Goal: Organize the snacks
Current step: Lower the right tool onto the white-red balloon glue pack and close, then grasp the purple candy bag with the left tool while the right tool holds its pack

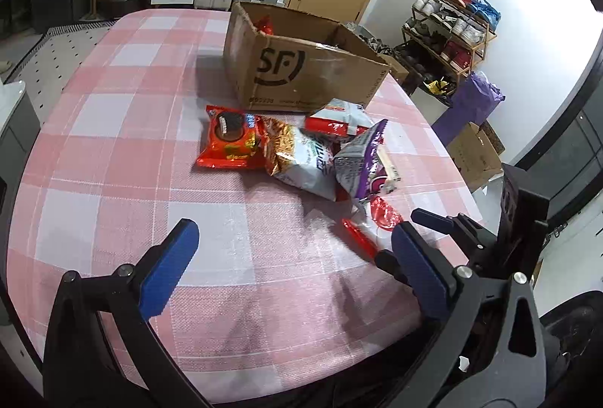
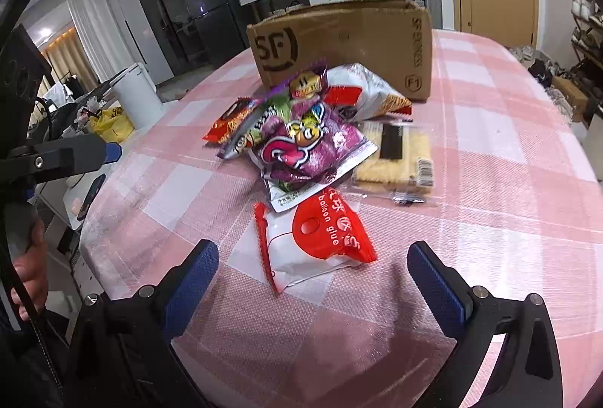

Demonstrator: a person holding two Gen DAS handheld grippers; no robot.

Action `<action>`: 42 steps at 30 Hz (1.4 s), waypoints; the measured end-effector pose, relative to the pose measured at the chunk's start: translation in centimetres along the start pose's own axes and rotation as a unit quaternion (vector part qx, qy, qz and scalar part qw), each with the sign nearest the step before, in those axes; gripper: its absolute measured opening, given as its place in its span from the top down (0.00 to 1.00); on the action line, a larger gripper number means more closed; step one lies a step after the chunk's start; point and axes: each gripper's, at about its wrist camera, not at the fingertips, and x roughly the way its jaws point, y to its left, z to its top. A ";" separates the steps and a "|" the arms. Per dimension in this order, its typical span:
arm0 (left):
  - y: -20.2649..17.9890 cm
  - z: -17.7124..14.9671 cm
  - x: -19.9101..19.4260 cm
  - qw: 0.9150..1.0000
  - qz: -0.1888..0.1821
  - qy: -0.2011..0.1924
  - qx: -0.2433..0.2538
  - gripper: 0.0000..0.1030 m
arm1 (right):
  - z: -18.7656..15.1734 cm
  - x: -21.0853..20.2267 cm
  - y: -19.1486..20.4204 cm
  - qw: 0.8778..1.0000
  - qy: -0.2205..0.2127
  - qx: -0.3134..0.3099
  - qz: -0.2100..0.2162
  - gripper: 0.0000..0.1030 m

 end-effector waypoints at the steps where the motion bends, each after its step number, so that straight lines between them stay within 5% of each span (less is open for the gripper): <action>1: 0.2 -0.1 0.0 1.000 -0.004 -0.002 -0.002 0.01 | -0.1 0.2 0.0 1.000 0.001 0.000 -0.001 0.01; 11: 0.9 -0.6 0.7 1.000 -0.003 0.008 -0.006 0.01 | 0.5 2.3 0.9 0.999 0.014 -0.024 -0.020 0.07; 17: 1.0 -0.7 0.9 1.000 -0.008 0.008 -0.007 0.01 | 0.7 2.5 1.4 0.999 0.017 -0.040 -0.026 0.44; 20: 0.8 -0.7 0.7 1.000 -0.010 0.005 -0.004 0.01 | 0.7 2.2 1.1 0.999 0.014 -0.034 -0.024 0.52; 42: -1.2 -1.1 0.4 1.000 0.000 0.015 0.015 0.01 | -0.9 -1.6 -0.1 0.999 -0.022 0.003 0.035 0.52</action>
